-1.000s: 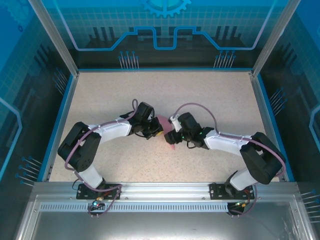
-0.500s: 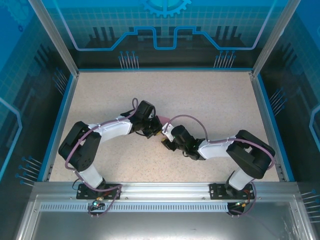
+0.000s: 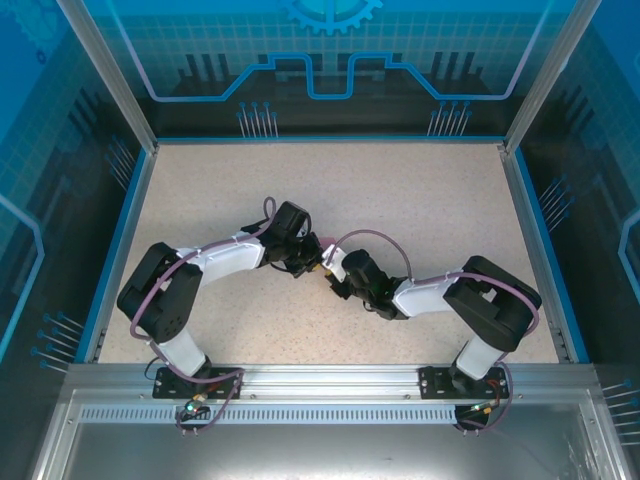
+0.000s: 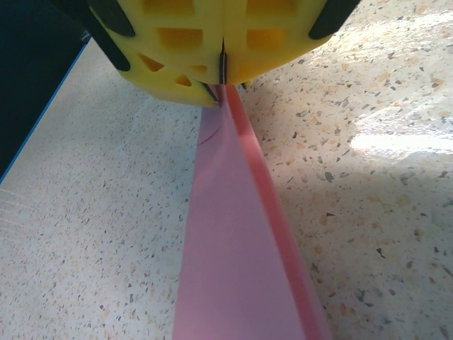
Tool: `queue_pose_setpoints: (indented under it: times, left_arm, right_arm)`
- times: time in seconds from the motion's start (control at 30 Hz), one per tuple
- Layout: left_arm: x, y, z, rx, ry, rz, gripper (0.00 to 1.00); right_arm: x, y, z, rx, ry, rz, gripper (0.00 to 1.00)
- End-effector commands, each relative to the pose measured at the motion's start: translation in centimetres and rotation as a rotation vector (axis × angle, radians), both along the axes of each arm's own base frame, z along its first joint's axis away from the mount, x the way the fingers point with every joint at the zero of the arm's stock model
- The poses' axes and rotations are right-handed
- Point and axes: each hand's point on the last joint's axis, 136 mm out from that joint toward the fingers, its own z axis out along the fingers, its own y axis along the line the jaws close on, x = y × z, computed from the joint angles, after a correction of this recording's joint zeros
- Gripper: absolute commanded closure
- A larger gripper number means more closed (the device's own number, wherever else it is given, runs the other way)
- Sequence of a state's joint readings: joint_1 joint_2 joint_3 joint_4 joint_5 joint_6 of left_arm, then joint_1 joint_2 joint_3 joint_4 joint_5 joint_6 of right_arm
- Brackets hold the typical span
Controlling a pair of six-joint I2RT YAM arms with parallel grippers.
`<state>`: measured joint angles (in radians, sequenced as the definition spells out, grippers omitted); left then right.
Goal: Fold a paper plane with a square sheet of paper (pick it up from the middle)
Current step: Fold the wing for the fifth time at the center of the table.
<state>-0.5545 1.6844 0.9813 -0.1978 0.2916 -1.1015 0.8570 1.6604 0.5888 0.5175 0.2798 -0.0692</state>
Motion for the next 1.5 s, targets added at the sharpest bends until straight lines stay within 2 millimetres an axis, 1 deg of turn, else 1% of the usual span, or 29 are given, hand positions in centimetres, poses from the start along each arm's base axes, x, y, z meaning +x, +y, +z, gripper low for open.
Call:
queue_pose_setpoints:
  times: [0.0,0.07,0.17,0.3,0.4,0.47,0.5,0.6,0.73,1.0,1.17,1.33,1.47]
  left_arm:
    - [0.8,0.3,0.8,-0.012,0.011,0.026,0.98]
    - [1.0,0.6,0.8,-0.012,0.014,0.035,0.94]
    - [1.3,1.2,0.7,-0.006,0.016,0.042,0.88]
    - [1.4,1.6,0.4,0.000,0.021,0.038,0.87]
    - [1.3,1.2,0.3,-0.011,0.028,0.020,0.88]
    - [1.3,1.1,0.2,-0.018,0.032,0.015,0.92]
    - [1.3,1.1,0.3,-0.022,0.030,0.014,0.95]
    - [1.3,0.9,0.5,-0.029,0.028,0.006,0.98]
    - [1.2,0.8,0.6,-0.032,0.029,0.002,0.99]
    - [0.9,1.0,0.4,-0.025,0.035,0.001,0.99]
    - [0.8,1.0,0.1,-0.019,0.043,-0.001,0.99]
    - [0.9,1.0,0.0,-0.016,0.044,-0.003,0.99]
    - [0.9,0.9,-0.1,-0.012,0.048,-0.005,0.99]
  right_arm:
    - [0.2,-0.3,-0.4,-0.023,-0.012,0.005,0.82]
    - [0.2,-0.2,-0.4,-0.032,-0.018,0.012,0.85]
    - [0.0,0.1,-0.4,-0.037,-0.022,0.026,0.86]
    - [-0.1,0.3,-0.2,-0.029,-0.023,0.036,0.86]
    - [0.0,0.4,-0.1,-0.022,-0.024,0.042,0.86]
    - [0.0,0.6,0.0,-0.019,-0.023,0.047,0.86]
    - [0.0,0.7,-0.1,-0.020,-0.021,0.050,0.85]
    - [0.2,0.9,-0.2,-0.021,-0.014,0.047,0.80]
    - [0.6,1.2,-0.3,-0.019,-0.008,0.044,0.75]
    - [1.5,1.6,0.4,0.017,-0.014,0.032,0.74]
    - [1.6,1.6,0.7,0.042,-0.004,0.025,0.73]
    - [1.6,1.7,0.7,0.051,0.006,0.025,0.75]
    - [1.7,1.8,1.0,0.058,0.008,0.021,0.68]
